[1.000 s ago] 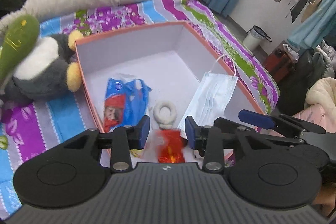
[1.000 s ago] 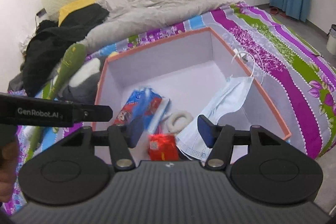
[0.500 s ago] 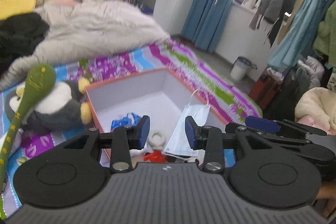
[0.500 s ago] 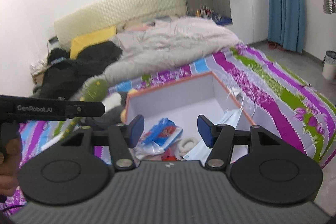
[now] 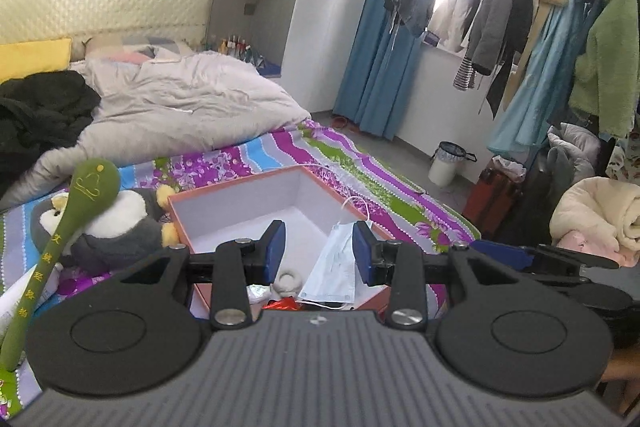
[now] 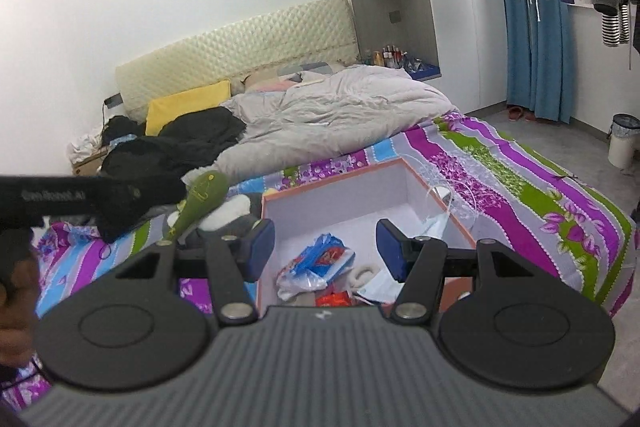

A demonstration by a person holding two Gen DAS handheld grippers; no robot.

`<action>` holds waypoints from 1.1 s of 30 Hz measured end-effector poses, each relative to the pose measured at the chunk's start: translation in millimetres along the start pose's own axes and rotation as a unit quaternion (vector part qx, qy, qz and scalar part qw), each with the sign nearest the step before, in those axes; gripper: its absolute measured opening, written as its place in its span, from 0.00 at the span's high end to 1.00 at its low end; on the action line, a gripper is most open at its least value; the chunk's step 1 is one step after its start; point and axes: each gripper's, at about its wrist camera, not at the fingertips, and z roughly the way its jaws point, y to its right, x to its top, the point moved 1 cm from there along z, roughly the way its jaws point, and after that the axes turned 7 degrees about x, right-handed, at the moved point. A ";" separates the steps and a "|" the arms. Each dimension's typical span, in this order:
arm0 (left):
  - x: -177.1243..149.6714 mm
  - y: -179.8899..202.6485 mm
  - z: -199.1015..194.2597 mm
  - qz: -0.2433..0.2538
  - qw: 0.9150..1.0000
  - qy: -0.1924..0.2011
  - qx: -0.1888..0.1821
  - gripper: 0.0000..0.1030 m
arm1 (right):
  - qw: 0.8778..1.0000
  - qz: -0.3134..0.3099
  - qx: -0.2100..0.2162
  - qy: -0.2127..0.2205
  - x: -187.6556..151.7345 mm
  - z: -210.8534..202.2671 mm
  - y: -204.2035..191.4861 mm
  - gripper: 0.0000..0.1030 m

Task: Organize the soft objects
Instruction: 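Withdraw both open tools back from the box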

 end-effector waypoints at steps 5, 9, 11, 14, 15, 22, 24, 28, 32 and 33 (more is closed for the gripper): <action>-11.4 3.0 -22.1 -0.005 1.000 0.002 0.004 0.59 | 1.000 -0.016 -0.013 0.007 -13.1 -16.7 -13.4 0.43; -28.2 1.3 -35.4 -0.022 1.000 -0.010 -0.003 0.59 | 1.000 0.002 -0.003 0.007 -22.4 -27.6 -17.9 0.43; -37.6 1.5 -41.8 -0.024 1.000 -0.012 0.002 0.59 | 1.000 -0.005 -0.005 0.007 -27.0 -31.7 -23.2 0.43; -49.0 2.0 -45.6 -0.027 0.999 -0.023 0.003 0.59 | 1.000 -0.007 -0.007 0.003 -34.1 -33.6 -27.5 0.43; -52.7 2.2 -46.5 -0.026 0.999 -0.025 0.005 0.59 | 1.000 -0.006 -0.007 0.001 -36.1 -33.5 -28.0 0.43; -70.5 -6.4 -41.9 -0.034 0.998 -0.044 0.016 0.59 | 1.000 0.004 -0.020 -0.005 -47.4 -32.9 -23.0 0.43; -72.7 -8.8 -40.3 -0.038 0.998 -0.048 0.018 0.59 | 1.000 0.004 -0.023 -0.005 -48.7 -33.2 -22.2 0.43; -72.7 -9.8 -38.4 -0.040 0.998 -0.048 0.021 0.59 | 1.000 0.004 -0.025 -0.008 -50.3 -32.5 -21.8 0.43; -71.4 -9.9 -37.9 -0.043 0.998 -0.050 0.023 0.59 | 1.000 0.003 -0.024 -0.013 -51.5 -31.5 -22.0 0.43; -71.5 -9.9 -37.9 -0.043 0.998 -0.050 0.023 0.59 | 1.000 0.001 -0.025 -0.014 -51.8 -31.0 -22.2 0.43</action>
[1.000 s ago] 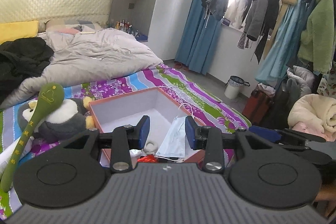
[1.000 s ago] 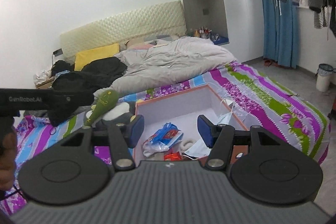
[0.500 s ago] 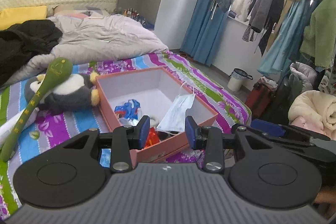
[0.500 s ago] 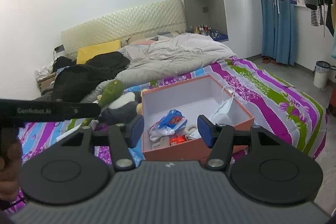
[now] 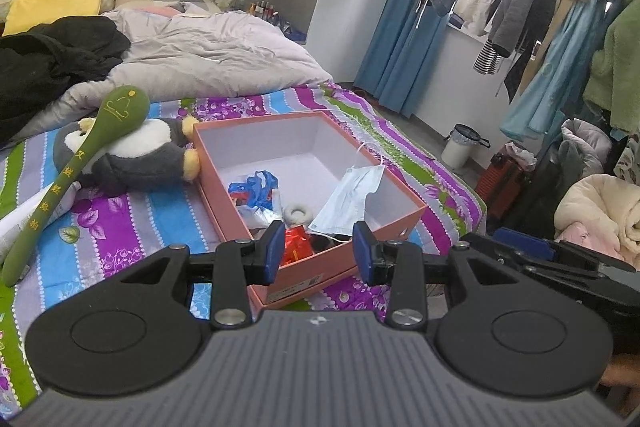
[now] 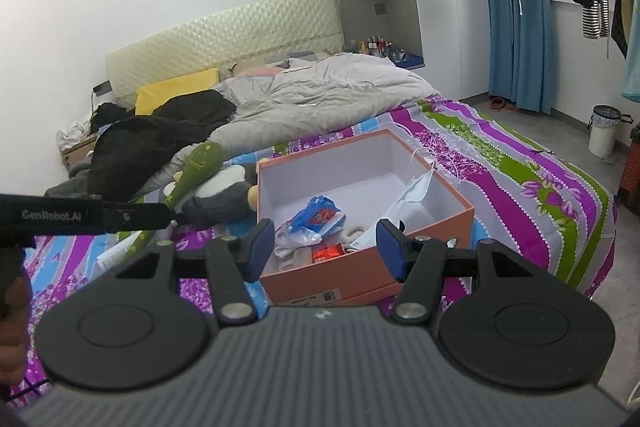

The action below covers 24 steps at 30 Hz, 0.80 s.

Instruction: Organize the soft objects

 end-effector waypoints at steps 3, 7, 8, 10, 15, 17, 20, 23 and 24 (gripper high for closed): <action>2.4 -0.2 2.2 -0.003 1.000 -0.003 0.000 0.42 | 1.000 0.002 -0.009 -0.006 0.7 3.3 2.3 0.33; 4.2 -0.3 5.0 -0.004 1.000 -0.001 0.011 0.12 | 1.000 0.005 -0.021 -0.002 0.7 3.4 5.7 0.13; 3.9 0.5 5.8 -0.004 1.000 -0.003 0.011 0.10 | 1.000 0.004 -0.025 -0.004 0.5 4.9 6.5 0.13; 3.4 2.0 8.2 -0.002 1.000 -0.008 0.009 0.05 | 1.000 0.006 -0.028 -0.007 -0.9 7.6 7.0 0.13; 2.1 4.7 11.3 0.001 1.000 -0.010 0.018 0.01 | 1.000 0.010 -0.026 -0.013 -4.1 11.2 8.2 0.13; 1.0 5.4 12.1 0.001 1.000 -0.012 0.019 0.01 | 1.000 0.013 -0.025 -0.014 -5.2 12.7 8.8 0.13; -0.1 5.3 14.2 0.002 1.000 -0.016 0.026 0.00 | 0.999 0.027 -0.023 -0.021 -7.4 17.1 13.1 0.13; -0.5 2.9 15.2 -0.002 0.999 -0.017 0.033 0.00 | 0.999 0.027 -0.022 -0.022 -9.0 18.4 13.5 0.13; -0.5 2.4 15.7 -0.003 0.999 -0.018 0.035 0.00 | 0.999 0.025 -0.023 -0.020 -9.5 18.3 13.5 0.13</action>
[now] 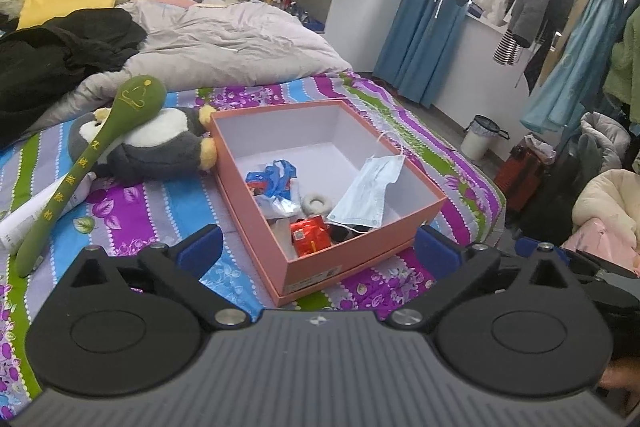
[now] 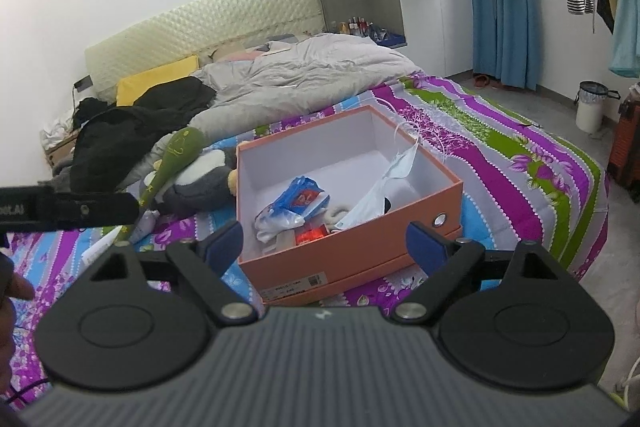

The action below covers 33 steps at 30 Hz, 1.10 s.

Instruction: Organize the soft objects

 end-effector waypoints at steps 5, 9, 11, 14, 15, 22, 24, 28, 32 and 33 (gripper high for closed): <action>-0.1 1.8 -1.3 0.005 1.000 0.004 0.009 0.00 | 1.000 -0.007 -0.005 0.009 -0.6 -0.6 -1.2 0.13; -1.3 0.2 1.4 0.001 1.000 -0.002 0.009 0.00 | 1.000 -0.009 -0.006 0.012 -1.3 -0.4 -1.0 0.13; -2.9 0.8 2.5 0.000 1.000 -0.005 0.010 0.00 | 1.000 -0.010 -0.008 0.011 -1.6 0.0 -1.1 0.13; -5.1 1.0 4.5 0.001 1.000 -0.011 0.011 0.00 | 1.000 -0.012 -0.011 0.011 -1.4 -0.3 -1.9 0.13; -5.5 0.8 4.5 0.000 1.000 -0.011 0.012 0.00 | 1.000 -0.013 -0.012 0.011 -1.2 -0.5 -2.1 0.13; -4.8 0.6 1.6 0.002 1.000 -0.007 0.019 0.00 | 1.000 -0.015 -0.012 0.016 -0.5 -1.7 -3.6 0.13; -3.7 0.2 0.5 0.003 1.000 -0.005 0.021 0.00 | 1.000 -0.015 -0.011 0.016 -0.2 -1.4 -4.1 0.13; -4.6 -1.3 -0.4 0.001 1.000 -0.005 0.021 0.00 | 1.000 -0.015 -0.011 0.016 -0.2 -1.2 -4.3 0.13; -5.6 -1.6 -1.3 0.002 1.000 -0.006 0.021 0.00 | 1.000 -0.013 -0.009 0.016 -0.2 -1.1 -4.2 0.13; -5.6 -1.3 -1.3 0.002 1.000 -0.005 0.020 0.00 | 1.000 -0.011 -0.006 0.016 0.1 -1.0 -4.2 0.13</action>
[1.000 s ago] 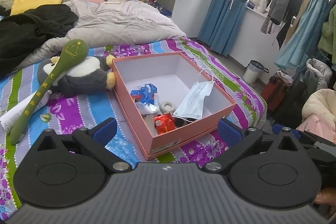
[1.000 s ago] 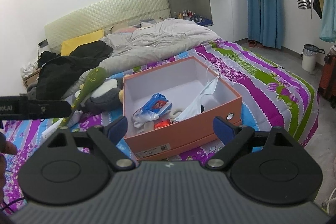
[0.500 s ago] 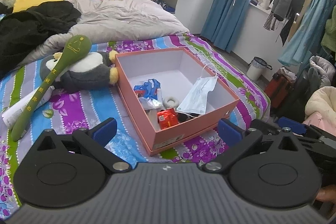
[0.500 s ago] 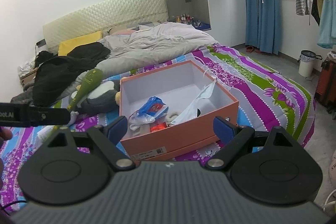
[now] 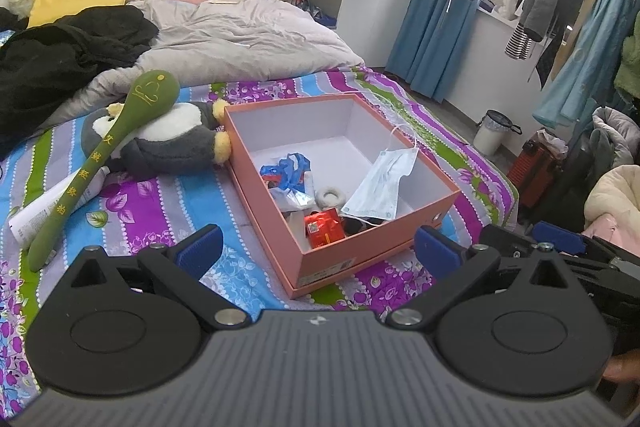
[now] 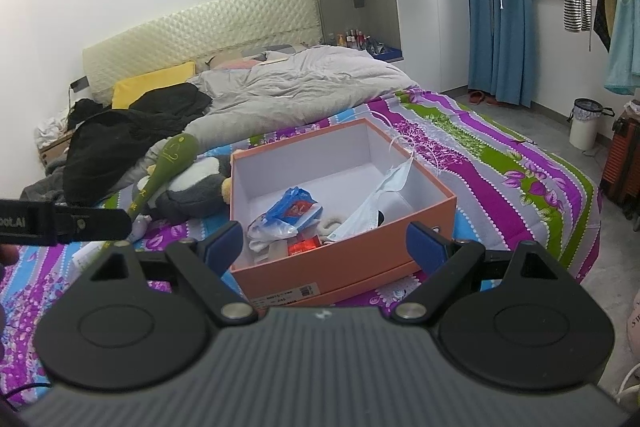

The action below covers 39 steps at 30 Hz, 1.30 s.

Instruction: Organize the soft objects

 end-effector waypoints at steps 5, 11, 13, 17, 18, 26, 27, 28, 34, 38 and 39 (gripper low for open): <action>-0.2 -0.2 -1.0 0.000 1.000 0.001 0.002 0.00 | 1.000 0.000 -0.001 0.000 0.1 0.0 -2.0 0.13; -0.4 -0.5 -1.0 0.001 1.000 0.002 0.002 0.00 | 1.000 -0.003 -0.001 -0.001 0.2 0.4 -2.0 0.13; -0.4 -0.3 -1.0 0.001 1.000 0.003 0.003 0.00 | 1.000 -0.002 -0.001 -0.001 -0.4 0.3 -2.0 0.13; -0.7 -0.6 -0.7 0.001 1.000 0.001 0.003 0.00 | 1.000 -0.007 -0.006 0.000 -1.4 -0.5 -3.0 0.13; -0.2 -0.7 -1.2 0.001 1.000 0.001 0.003 0.00 | 1.000 -0.008 -0.006 0.001 -1.5 -0.6 -3.6 0.12; 1.9 -1.2 -4.1 0.001 1.000 0.006 0.002 0.00 | 1.000 -0.009 -0.004 0.000 -2.0 -1.4 -4.6 0.12; 2.3 -0.9 -4.4 0.002 1.000 0.006 0.003 0.00 | 1.000 -0.009 -0.004 0.000 -2.0 -1.4 -4.8 0.12; 3.2 -0.9 -4.6 0.003 1.000 0.006 0.003 0.00 | 1.000 -0.007 -0.004 0.001 -2.0 -1.4 -4.5 0.12; 6.5 -1.9 -5.9 -0.001 1.000 0.010 -0.005 0.00 | 1.000 -0.004 -0.003 0.003 0.0 -0.7 -5.3 0.13; 6.6 -1.9 -4.5 0.001 1.000 0.009 -0.004 0.00 | 1.000 -0.004 -0.003 0.001 0.0 -0.3 -4.6 0.12; 6.3 -1.7 -4.0 0.001 1.000 0.008 -0.004 0.00 | 1.000 -0.004 -0.003 0.001 0.0 -0.2 -4.4 0.12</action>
